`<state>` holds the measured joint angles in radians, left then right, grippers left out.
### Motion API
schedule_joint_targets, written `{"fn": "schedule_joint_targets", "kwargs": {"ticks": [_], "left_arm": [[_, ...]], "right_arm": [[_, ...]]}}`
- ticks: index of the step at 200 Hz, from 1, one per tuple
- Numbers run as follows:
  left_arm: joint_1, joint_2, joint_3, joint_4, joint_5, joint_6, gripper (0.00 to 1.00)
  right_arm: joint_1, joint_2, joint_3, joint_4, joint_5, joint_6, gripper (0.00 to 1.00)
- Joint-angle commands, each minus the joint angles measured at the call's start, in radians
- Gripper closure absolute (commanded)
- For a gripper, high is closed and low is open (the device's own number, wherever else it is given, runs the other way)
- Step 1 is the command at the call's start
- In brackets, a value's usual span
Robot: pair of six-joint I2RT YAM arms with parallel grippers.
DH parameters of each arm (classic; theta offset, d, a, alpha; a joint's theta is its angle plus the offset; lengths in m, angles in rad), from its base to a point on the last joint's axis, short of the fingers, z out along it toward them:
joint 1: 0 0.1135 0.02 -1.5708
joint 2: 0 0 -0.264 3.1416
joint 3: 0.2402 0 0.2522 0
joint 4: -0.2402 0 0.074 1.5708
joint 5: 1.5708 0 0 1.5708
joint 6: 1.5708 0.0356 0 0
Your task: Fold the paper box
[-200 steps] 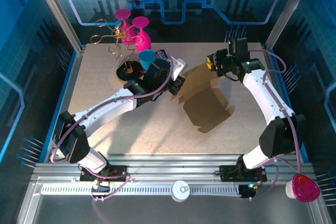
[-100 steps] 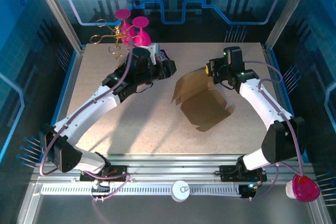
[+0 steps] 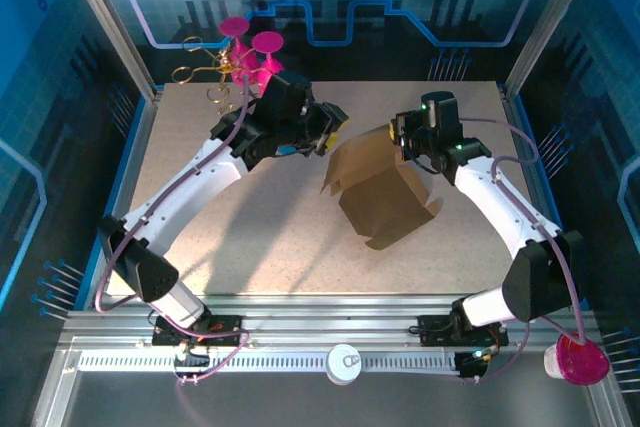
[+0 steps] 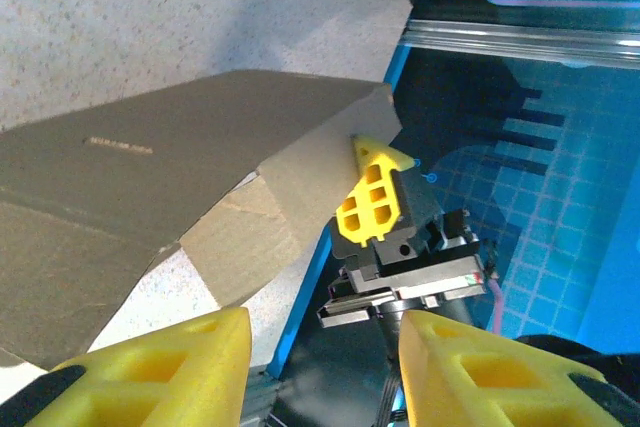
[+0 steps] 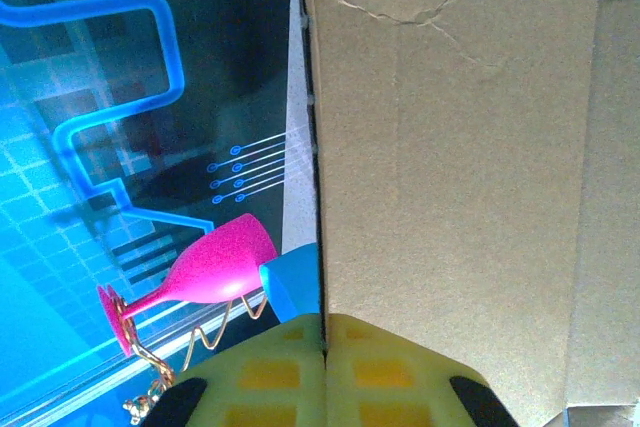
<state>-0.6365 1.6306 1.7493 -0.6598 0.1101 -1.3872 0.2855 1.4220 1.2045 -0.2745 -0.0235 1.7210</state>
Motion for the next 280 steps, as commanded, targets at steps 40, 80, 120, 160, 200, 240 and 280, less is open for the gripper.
{"fn": "schedule_joint_targets", "kwargs": {"ticks": [40, 80, 120, 160, 200, 240, 280], "left_arm": [[-0.036, 0.051, 0.078, -0.097, -0.01, -0.09, 0.55], [-0.053, 0.076, 0.112, -0.114, -0.011, -0.089, 0.55], [-0.053, 0.114, 0.143, -0.128, -0.022, -0.064, 0.55], [-0.053, 0.167, 0.187, -0.155, -0.031, -0.038, 0.53], [-0.052, 0.213, 0.232, -0.164, -0.039, -0.023, 0.5], [-0.048, 0.239, 0.248, -0.141, -0.064, -0.012, 0.63], [-0.041, 0.222, 0.218, -0.107, -0.087, -0.013, 0.92]], "right_arm": [[0.023, -0.041, -0.013, 0.011, 0.035, -0.014, 1.0], [0.026, -0.041, -0.008, 0.009, 0.037, -0.018, 1.0], [0.035, -0.045, -0.005, 0.009, 0.04, -0.014, 1.0], [0.04, -0.056, -0.004, 0.005, 0.04, -0.011, 1.0], [0.049, -0.079, -0.003, -0.005, 0.048, -0.002, 1.0], [0.06, -0.098, 0.0, -0.024, 0.052, 0.004, 1.0], [0.061, -0.113, -0.015, -0.025, 0.058, 0.011, 1.0]]}}
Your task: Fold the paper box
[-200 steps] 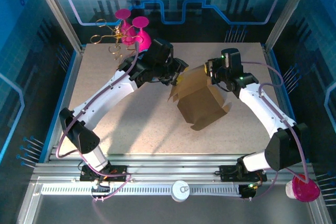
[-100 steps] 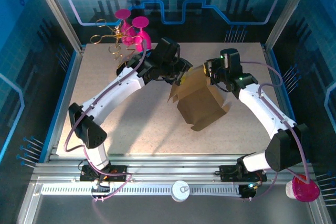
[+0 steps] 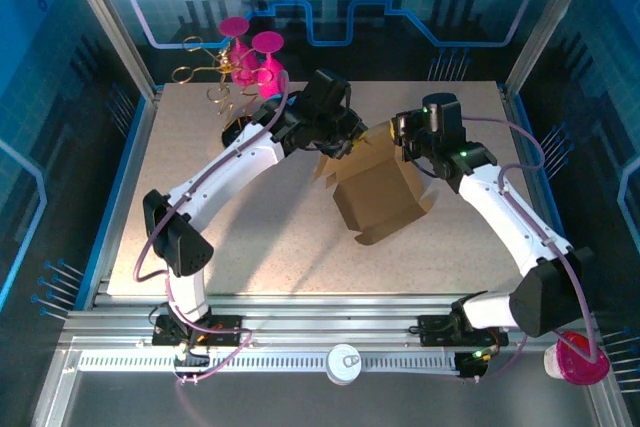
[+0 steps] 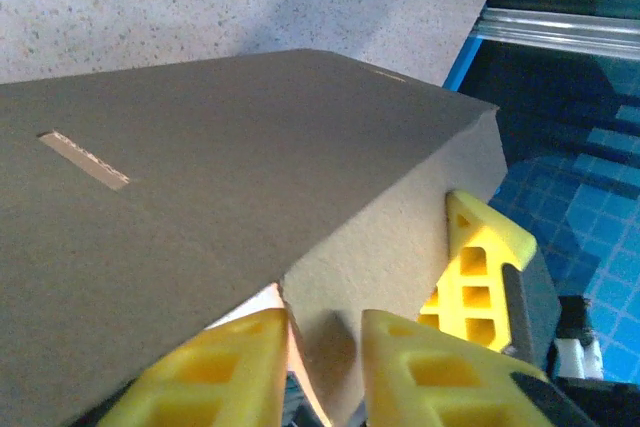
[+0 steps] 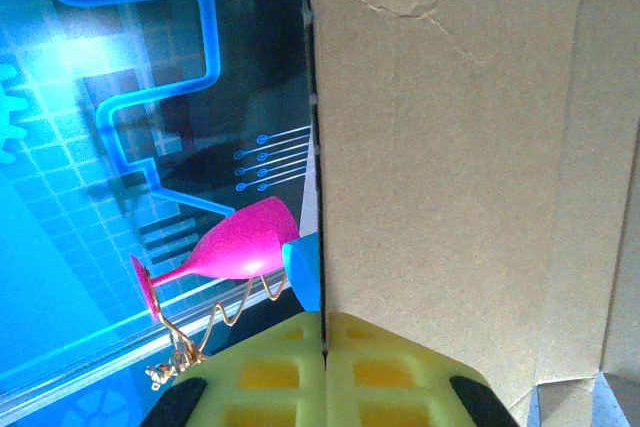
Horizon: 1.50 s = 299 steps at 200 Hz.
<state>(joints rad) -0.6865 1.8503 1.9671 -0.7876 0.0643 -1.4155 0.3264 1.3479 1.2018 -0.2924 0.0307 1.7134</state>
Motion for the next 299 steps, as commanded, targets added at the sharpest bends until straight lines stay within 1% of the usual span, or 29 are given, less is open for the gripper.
{"fn": "schedule_joint_targets", "kwargs": {"ticks": [1, 7, 25, 38, 45, 54, 59, 67, 79, 89, 102, 112, 128, 142, 150, 158, 170, 188, 197, 211, 225, 251, 285, 299], "left_arm": [[0.009, 0.001, -0.001, 0.022, -0.041, 0.014, 0.93], [0.013, -0.004, -0.011, 0.03, -0.043, 0.013, 1.0], [0.022, -0.023, -0.049, 0.068, -0.04, 0.015, 1.0], [0.033, -0.044, -0.092, 0.145, -0.022, 0.034, 1.0], [0.042, -0.058, -0.11, 0.194, 0.0, 0.056, 0.86], [0.053, -0.076, -0.12, 0.23, 0.018, 0.094, 0.65], [0.059, -0.09, -0.114, 0.229, 0.013, 0.125, 0.57], [0.067, -0.12, -0.107, 0.21, -0.01, 0.19, 0.51], [0.085, -0.18, -0.12, 0.178, -0.057, 0.293, 0.49], [0.108, -0.246, -0.174, 0.165, -0.082, 0.351, 0.51], [0.159, -0.337, -0.303, 0.169, -0.076, 0.378, 0.6], [0.21, -0.409, -0.434, 0.194, -0.034, 0.378, 0.65], [0.279, -0.526, -0.674, 0.297, 0.045, 0.369, 0.76], [0.308, -0.596, -0.86, 0.391, 0.095, 0.367, 0.86], [0.312, -0.61, -0.943, 0.462, 0.138, 0.365, 0.9], [0.31, -0.604, -1.016, 0.541, 0.182, 0.354, 0.93], [0.295, -0.572, -1.11, 0.687, 0.237, 0.327, 0.93], [0.266, -0.513, -1.23, 0.926, 0.245, 0.259, 0.95], [0.25, -0.472, -1.266, 1.059, 0.246, 0.232, 0.92], [0.229, -0.396, -1.271, 1.189, 0.253, 0.205, 0.88], [0.208, -0.314, -1.269, 1.322, 0.259, 0.18, 0.8], [0.177, -0.181, -1.26, 1.538, 0.244, 0.14, 0.68], [0.152, -0.034, -1.259, 1.789, 0.206, 0.056, 0.64], [0.144, -0.016, -1.256, 1.833, 0.185, 0.053, 0.62]], "right_arm": [[0.02, -0.038, -0.013, -0.007, 0.004, 0.018, 1.0], [0.02, -0.041, -0.015, -0.007, 0.005, 0.017, 1.0], [0.023, -0.049, -0.027, -0.005, 0.019, 0.022, 1.0], [0.022, -0.056, -0.049, 0.011, 0.027, 0.04, 1.0], [0.018, -0.059, -0.06, 0.021, 0.03, 0.049, 1.0], [0.005, -0.061, -0.074, 0.032, 0.026, 0.061, 1.0], [-0.004, -0.064, -0.076, 0.033, 0.022, 0.065, 1.0], [-0.019, -0.067, -0.072, 0.028, 0.016, 0.066, 1.0], [-0.043, -0.072, -0.062, 0.018, 0.007, 0.06, 1.0], [-0.068, -0.073, -0.045, -0.001, -0.009, 0.055, 1.0], [-0.094, -0.075, -0.025, -0.033, -0.03, 0.048, 1.0], [-0.111, -0.075, -0.018, -0.046, -0.042, 0.045, 1.0], [-0.132, -0.075, -0.008, -0.06, -0.057, 0.049, 1.0], [-0.144, -0.075, -0.001, -0.073, -0.062, 0.045, 1.0], [-0.149, -0.074, -0.002, -0.069, -0.063, 0.049, 1.0], [-0.155, -0.07, -0.005, -0.061, -0.069, 0.058, 1.0], [-0.159, -0.064, -0.007, -0.05, -0.085, 0.069, 1.0], [-0.163, -0.056, -0.001, -0.05, -0.092, 0.079, 1.0], [-0.165, -0.054, 0.005, -0.053, -0.093, 0.084, 1.0], [-0.168, -0.05, 0.016, -0.068, -0.099, 0.091, 1.0], [-0.171, -0.046, 0.026, -0.076, -0.103, 0.1, 1.0], [-0.174, -0.045, 0.033, -0.079, -0.108, 0.124, 1.0], [-0.191, -0.044, 0.035, -0.073, -0.121, 0.14, 1.0], [-0.196, -0.042, 0.033, -0.07, -0.129, 0.143, 1.0]]}}
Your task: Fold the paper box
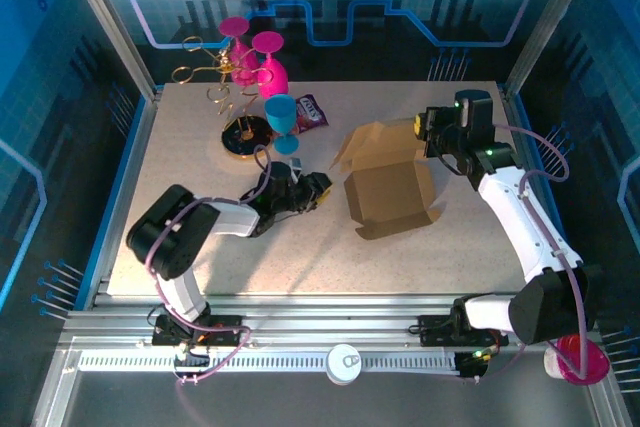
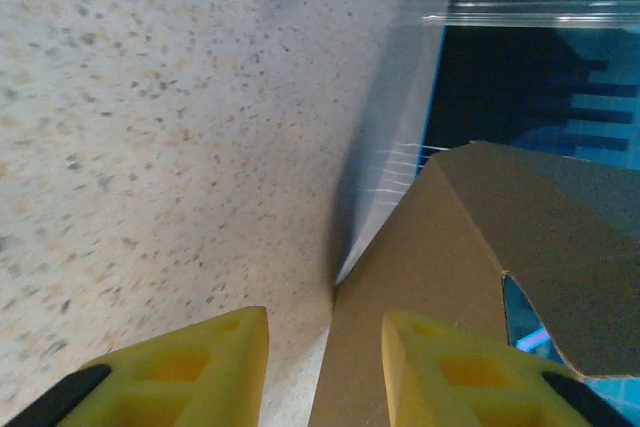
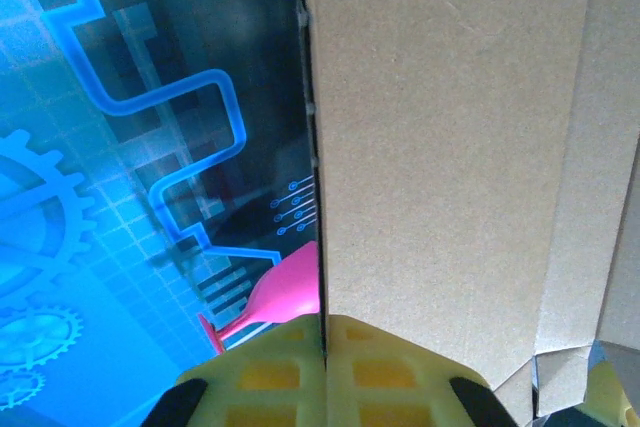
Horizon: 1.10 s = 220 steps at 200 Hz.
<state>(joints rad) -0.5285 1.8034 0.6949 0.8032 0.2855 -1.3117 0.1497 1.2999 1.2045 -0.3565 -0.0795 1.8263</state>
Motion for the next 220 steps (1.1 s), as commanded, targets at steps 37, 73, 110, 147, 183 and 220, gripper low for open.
{"fn": "schedule_joint_targets", "kwargs": {"ticks": [37, 73, 110, 147, 183, 220], "left_arm": [[-0.031, 0.035, 0.03, 0.283, -0.064, -0.038, 0.56], [-0.053, 0.044, 0.038, 0.298, -0.078, -0.034, 0.53], [-0.071, 0.006, 0.034, 0.243, -0.112, 0.0, 0.49], [-0.078, -0.021, 0.061, 0.127, -0.131, 0.056, 0.46], [-0.091, -0.088, 0.06, 0.011, -0.175, 0.138, 0.44], [-0.066, -0.118, -0.036, 0.1, -0.196, 0.081, 0.46]], "right_arm": [[-0.025, 0.009, 0.011, 0.014, -0.032, 0.051, 1.0], [-0.026, 0.015, 0.005, 0.029, -0.038, 0.067, 1.0], [-0.03, 0.018, -0.011, 0.046, -0.049, 0.086, 1.0], [-0.029, 0.01, -0.018, 0.039, -0.057, 0.086, 1.0], [-0.03, 0.001, -0.038, 0.042, -0.06, 0.091, 1.0], [-0.035, 0.002, -0.034, 0.047, -0.057, 0.097, 1.0]]}}
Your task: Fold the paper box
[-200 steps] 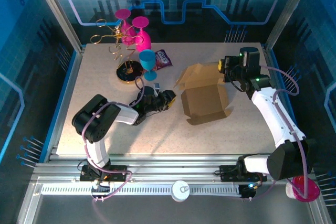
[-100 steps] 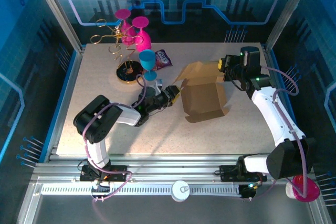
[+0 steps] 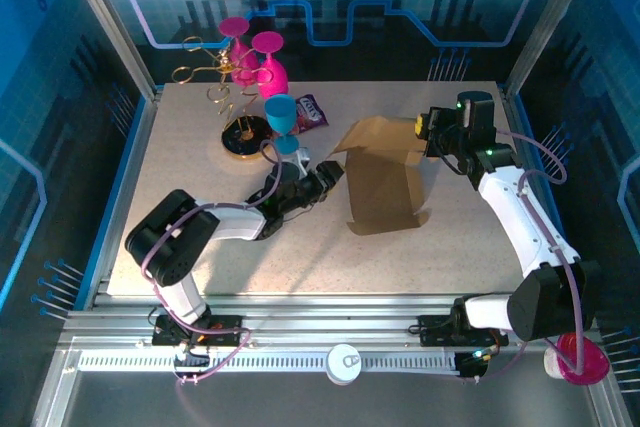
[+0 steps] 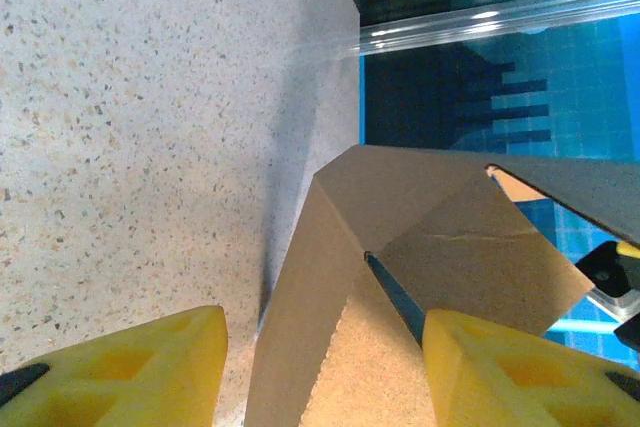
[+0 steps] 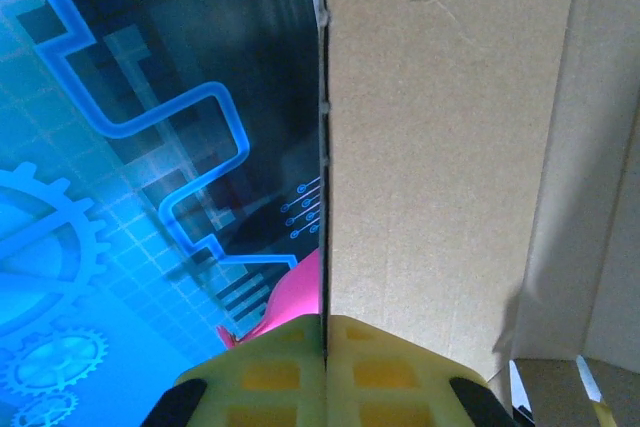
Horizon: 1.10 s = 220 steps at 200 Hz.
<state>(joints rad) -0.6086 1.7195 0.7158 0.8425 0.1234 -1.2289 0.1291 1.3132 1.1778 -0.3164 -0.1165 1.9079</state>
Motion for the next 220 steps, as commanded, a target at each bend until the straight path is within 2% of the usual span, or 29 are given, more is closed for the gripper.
{"fn": "schedule_joint_targets", "kwargs": {"ticks": [1, 63, 121, 220], "left_arm": [[0.014, -0.034, -0.06, 0.066, -0.034, -0.005, 0.46], [0.068, 0.046, -0.1, 0.276, 0.004, -0.121, 0.46], [0.047, 0.151, -0.032, 0.394, 0.055, -0.175, 0.46], [-0.019, 0.104, -0.035, 0.318, -0.004, -0.09, 0.44]], "right_arm": [[-0.014, -0.01, -0.007, 0.007, -0.021, 0.016, 1.0], [-0.02, -0.014, 0.009, -0.007, -0.021, 0.022, 1.0], [-0.026, -0.02, -0.009, 0.003, -0.023, 0.037, 1.0], [-0.028, -0.014, -0.029, 0.025, -0.037, 0.053, 1.0]]}}
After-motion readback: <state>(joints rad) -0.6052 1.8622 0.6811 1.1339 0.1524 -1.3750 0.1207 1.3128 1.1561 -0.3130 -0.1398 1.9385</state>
